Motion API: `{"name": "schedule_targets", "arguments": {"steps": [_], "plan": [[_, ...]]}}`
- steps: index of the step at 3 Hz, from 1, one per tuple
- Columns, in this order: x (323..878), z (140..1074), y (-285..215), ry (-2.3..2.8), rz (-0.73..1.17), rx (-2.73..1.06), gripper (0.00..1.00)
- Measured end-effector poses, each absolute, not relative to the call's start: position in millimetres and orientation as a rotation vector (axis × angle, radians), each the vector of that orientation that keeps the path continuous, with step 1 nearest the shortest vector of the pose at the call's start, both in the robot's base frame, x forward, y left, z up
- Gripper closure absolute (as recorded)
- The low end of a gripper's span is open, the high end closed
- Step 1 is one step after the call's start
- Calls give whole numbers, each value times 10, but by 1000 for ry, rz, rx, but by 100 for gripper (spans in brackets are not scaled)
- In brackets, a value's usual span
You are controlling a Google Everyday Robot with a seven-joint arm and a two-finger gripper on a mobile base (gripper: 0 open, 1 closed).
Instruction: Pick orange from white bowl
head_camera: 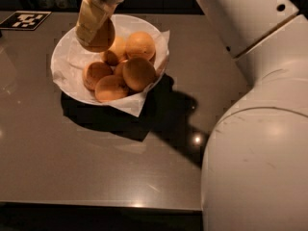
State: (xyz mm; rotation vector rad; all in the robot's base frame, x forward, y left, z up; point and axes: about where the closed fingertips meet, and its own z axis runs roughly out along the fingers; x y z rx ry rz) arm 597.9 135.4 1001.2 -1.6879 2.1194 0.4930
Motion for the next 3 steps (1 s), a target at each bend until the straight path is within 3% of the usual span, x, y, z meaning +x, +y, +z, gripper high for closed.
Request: {"name": "schedule_targets", "arguments": {"steps": [3], "plan": [[5126,10303,827,2317,543,-1479,100]]}}
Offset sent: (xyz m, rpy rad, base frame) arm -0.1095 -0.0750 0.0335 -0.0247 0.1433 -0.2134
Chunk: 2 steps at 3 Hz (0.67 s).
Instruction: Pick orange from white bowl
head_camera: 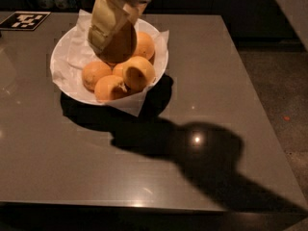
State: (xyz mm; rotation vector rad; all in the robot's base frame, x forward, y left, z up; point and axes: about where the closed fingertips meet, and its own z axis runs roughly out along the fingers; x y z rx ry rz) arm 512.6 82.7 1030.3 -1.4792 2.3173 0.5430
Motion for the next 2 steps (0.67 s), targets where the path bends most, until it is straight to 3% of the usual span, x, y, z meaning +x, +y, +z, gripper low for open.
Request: {"name": "schedule_targets", "arguments": {"steps": [2], "plan": [[4680,10400,617,2422,554,-1355,100]]}}
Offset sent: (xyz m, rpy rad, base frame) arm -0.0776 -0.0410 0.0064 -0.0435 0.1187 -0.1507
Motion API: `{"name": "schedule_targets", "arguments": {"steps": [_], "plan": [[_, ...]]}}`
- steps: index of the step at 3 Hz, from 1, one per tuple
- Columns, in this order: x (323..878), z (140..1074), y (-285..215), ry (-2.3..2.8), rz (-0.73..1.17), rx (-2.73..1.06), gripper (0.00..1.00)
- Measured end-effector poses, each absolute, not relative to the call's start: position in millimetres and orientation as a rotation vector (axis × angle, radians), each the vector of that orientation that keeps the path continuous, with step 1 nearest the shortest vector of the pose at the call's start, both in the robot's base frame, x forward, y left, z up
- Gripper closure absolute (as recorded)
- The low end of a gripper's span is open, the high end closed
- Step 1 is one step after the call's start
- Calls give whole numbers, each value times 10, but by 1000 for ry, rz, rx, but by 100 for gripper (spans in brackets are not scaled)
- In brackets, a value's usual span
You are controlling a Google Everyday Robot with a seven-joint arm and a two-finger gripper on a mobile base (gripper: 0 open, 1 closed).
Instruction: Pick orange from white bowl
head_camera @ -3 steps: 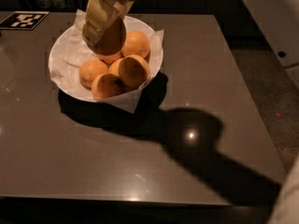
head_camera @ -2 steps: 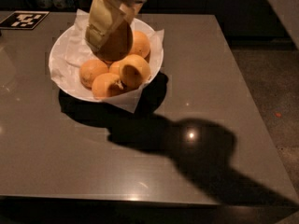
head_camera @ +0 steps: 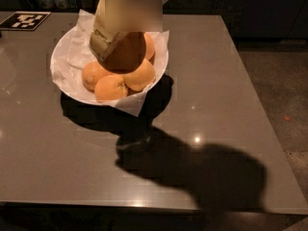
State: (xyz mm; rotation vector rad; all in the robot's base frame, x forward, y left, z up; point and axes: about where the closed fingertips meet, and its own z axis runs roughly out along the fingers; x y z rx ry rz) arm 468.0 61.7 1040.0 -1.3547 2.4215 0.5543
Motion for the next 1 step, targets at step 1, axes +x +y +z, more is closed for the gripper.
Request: {"name": "schedule_targets", "arguments": {"steps": [1], "plan": [[4703,10428,655,2404,557,-1347,100]]}}
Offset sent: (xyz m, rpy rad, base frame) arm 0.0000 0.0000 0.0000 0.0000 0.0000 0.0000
